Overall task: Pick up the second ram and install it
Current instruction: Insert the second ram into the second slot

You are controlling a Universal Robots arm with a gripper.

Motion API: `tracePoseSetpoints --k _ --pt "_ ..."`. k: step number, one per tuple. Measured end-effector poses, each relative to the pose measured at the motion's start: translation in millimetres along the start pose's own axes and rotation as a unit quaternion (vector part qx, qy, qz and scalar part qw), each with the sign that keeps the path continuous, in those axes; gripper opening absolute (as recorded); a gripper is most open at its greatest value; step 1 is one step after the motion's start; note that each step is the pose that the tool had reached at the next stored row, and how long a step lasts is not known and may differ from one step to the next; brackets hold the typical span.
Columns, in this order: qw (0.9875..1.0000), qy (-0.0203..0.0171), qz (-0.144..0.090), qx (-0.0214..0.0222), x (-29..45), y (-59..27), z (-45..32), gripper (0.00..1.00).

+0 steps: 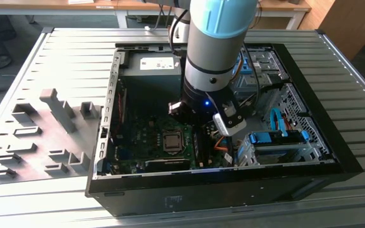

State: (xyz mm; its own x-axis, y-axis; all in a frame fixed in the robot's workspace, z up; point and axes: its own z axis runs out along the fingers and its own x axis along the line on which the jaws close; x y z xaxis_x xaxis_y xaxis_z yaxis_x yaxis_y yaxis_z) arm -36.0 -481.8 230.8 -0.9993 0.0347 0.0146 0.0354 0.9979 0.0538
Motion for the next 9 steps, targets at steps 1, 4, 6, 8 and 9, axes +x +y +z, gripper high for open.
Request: tracePoseSetpoints --k 1,4,6,8,9 --pt "1.0000 0.0000 0.000 0.0002 0.0 -0.1 0.7 0.14" --pt "1.0000 0.0000 0.000 0.0002 0.0 -0.2 3.0 0.14" --pt "1.0000 0.0000 0.000 0.0003 0.0 -0.4 4.4 0.14" --pt "1.0000 0.0000 0.000 0.0003 0.0 -1.7 5.2 0.14" --pt "1.0000 0.0000 0.000 0.0002 -0.1 -2.3 5.5 0.14"
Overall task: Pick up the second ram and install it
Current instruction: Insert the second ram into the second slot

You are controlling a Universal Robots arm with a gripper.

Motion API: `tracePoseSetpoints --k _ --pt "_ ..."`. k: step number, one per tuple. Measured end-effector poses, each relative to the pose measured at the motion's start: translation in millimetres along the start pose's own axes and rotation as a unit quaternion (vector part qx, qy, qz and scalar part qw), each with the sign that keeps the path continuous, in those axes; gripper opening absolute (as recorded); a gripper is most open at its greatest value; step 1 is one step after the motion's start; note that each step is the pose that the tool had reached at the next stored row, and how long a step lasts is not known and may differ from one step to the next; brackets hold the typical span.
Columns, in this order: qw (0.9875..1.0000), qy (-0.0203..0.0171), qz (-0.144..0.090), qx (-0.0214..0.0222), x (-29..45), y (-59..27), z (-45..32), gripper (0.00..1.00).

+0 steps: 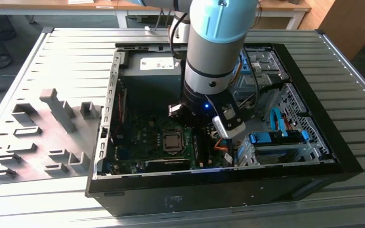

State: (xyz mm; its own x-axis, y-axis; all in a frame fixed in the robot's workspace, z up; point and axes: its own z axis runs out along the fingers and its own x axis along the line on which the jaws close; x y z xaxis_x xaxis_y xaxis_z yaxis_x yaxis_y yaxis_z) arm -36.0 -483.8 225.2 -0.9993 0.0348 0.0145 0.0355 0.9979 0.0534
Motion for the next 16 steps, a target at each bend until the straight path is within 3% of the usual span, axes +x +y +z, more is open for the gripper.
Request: tracePoseSetpoints --k 16 --pt "0.9999 -0.0009 0.015 0.0015 -5.6 -3.8 2.6 0.14"
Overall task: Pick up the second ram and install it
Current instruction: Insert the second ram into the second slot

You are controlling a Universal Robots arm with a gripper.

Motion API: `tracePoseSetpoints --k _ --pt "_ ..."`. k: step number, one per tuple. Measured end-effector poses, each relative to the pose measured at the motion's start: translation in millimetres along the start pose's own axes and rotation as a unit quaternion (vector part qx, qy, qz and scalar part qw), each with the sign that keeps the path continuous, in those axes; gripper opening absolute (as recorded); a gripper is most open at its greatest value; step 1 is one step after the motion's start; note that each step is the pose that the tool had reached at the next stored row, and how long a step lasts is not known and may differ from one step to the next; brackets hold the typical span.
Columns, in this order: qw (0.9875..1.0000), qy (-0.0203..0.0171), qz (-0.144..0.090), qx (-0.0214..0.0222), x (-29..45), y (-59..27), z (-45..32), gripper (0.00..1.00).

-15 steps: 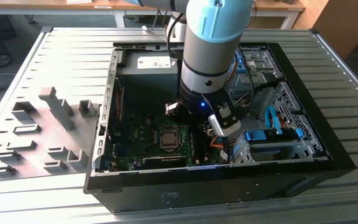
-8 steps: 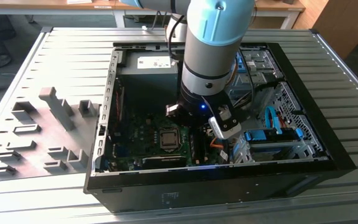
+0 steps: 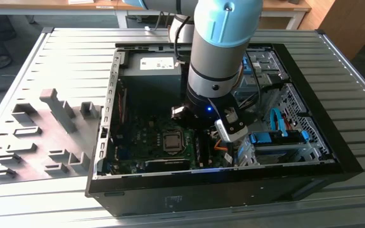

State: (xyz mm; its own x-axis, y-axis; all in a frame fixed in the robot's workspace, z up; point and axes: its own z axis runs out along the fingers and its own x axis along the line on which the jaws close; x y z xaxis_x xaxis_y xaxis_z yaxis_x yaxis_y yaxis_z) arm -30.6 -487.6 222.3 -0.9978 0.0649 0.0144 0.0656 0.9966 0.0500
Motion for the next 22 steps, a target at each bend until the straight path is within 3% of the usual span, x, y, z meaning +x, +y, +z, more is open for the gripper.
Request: tracePoseSetpoints --k 7,22 --pt "1.0000 -0.0002 0.000 0.0036 -0.1 0.1 2.7 0.14" --pt "1.0000 -0.0003 0.001 0.0041 -0.1 -0.8 3.0 0.14"
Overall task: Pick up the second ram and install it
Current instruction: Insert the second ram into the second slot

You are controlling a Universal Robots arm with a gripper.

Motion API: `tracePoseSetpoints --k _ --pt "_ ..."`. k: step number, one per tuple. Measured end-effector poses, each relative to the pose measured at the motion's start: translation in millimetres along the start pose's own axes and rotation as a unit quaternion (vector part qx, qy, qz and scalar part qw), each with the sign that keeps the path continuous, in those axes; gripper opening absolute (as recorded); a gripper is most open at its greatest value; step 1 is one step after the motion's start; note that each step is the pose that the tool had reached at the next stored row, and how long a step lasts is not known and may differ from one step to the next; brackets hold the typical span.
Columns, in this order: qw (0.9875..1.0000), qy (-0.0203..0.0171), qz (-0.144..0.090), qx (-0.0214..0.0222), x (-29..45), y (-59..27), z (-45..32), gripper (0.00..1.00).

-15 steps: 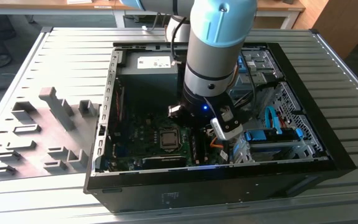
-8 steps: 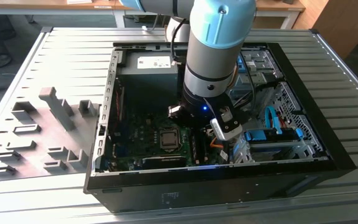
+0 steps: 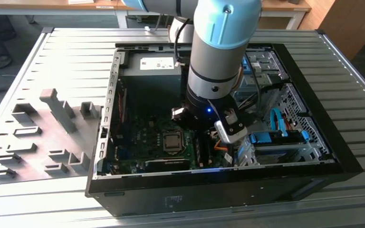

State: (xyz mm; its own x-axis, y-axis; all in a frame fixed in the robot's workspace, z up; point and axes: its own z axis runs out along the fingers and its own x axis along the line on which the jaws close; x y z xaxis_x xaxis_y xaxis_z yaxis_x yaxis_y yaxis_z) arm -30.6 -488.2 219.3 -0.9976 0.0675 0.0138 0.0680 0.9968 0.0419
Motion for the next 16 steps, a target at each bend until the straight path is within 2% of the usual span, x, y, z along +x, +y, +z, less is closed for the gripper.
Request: tracePoseSetpoints --k 16 --pt "1.0000 -0.0002 0.005 -0.0002 -0.5 0.7 -1.8 0.14"
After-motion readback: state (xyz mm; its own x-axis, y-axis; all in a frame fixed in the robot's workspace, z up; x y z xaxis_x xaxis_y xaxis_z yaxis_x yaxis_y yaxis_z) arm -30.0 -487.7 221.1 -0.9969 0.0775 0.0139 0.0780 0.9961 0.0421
